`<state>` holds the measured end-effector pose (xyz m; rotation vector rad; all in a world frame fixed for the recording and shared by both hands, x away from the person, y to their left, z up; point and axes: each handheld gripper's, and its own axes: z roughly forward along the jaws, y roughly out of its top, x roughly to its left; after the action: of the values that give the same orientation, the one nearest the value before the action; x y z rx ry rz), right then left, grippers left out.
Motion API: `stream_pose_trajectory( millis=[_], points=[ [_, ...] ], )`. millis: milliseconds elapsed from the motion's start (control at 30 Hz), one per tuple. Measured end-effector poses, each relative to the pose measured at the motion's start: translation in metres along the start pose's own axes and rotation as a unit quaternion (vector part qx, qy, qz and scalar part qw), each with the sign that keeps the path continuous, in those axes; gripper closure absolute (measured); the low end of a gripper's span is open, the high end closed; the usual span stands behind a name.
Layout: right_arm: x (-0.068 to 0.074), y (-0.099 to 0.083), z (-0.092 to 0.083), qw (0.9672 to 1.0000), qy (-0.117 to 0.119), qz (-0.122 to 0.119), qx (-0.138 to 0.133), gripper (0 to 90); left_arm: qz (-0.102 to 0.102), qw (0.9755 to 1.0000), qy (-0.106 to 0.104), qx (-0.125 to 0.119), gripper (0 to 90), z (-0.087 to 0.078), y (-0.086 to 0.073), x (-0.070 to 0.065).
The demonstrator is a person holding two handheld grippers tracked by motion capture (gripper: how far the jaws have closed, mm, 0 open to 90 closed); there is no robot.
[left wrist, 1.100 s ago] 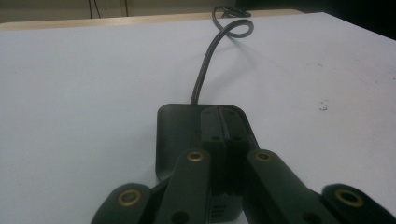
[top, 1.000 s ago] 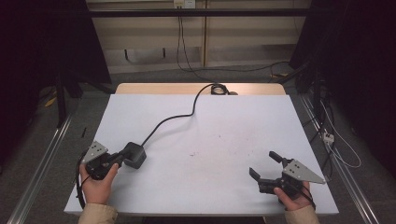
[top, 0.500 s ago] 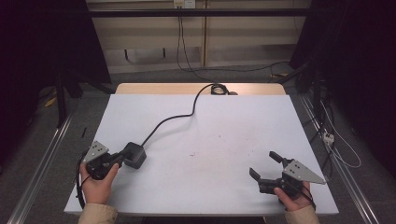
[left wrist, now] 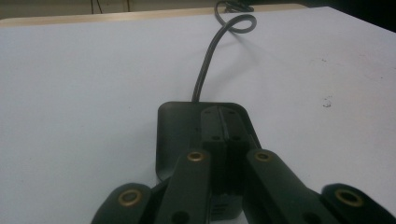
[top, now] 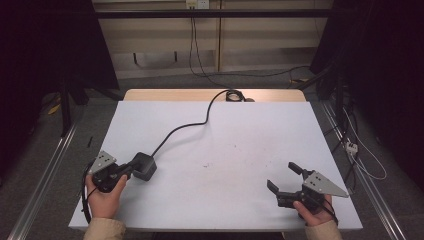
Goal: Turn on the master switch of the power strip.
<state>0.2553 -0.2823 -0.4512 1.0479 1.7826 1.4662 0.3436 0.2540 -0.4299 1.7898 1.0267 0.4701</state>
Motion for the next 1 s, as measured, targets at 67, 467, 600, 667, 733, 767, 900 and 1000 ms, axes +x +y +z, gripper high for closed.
stream_pose_trajectory(
  millis=[67, 467, 600, 667, 733, 767, 900, 1000],
  points=[
    [-0.0001, 0.0001, -0.0001, 1.0, 0.0, -0.001, 0.0, 3.7, -0.003, 1.0, -0.001, -0.001, 90.0, 0.0002, -0.0001, 0.0002],
    [0.0002, 0.0003, -0.0006, 1.0, -0.001, -0.001, -0.001, 3.8, -0.008, 1.0, -0.004, 0.001, 90.0, 0.0002, -0.0007, 0.0016],
    [0.0003, 0.0004, -0.0006, 1.0, -0.001, -0.001, -0.001, 3.8, 0.001, 1.0, 0.0, 0.002, 90.0, 0.0004, -0.0004, 0.0001],
    [0.0003, 0.0003, -0.0005, 1.0, -0.001, -0.001, -0.001, 3.8, 0.0, 1.0, -0.001, 0.001, 90.0, 0.0003, -0.0008, 0.0007],
    [0.0004, 0.0004, -0.0005, 1.0, -0.001, -0.001, -0.001, 3.8, -0.005, 1.0, -0.003, -0.001, 90.0, 0.0004, -0.0014, 0.001],
    [0.0005, 0.0004, -0.0005, 1.0, -0.002, -0.001, -0.001, 3.8, -0.002, 1.0, -0.003, 0.0, 90.0, 0.0002, -0.0014, 0.0012],
    [0.0007, 0.0005, -0.0005, 1.0, -0.002, -0.001, -0.001, 3.8, -0.003, 1.0, -0.001, 0.0, 90.0, 0.0002, -0.0017, 0.001],
    [0.0007, 0.0006, -0.0005, 1.0, -0.002, -0.002, -0.001, 3.8, -0.005, 1.0, -0.002, -0.002, 90.0, 0.0003, -0.0021, 0.0012]
  ],
)
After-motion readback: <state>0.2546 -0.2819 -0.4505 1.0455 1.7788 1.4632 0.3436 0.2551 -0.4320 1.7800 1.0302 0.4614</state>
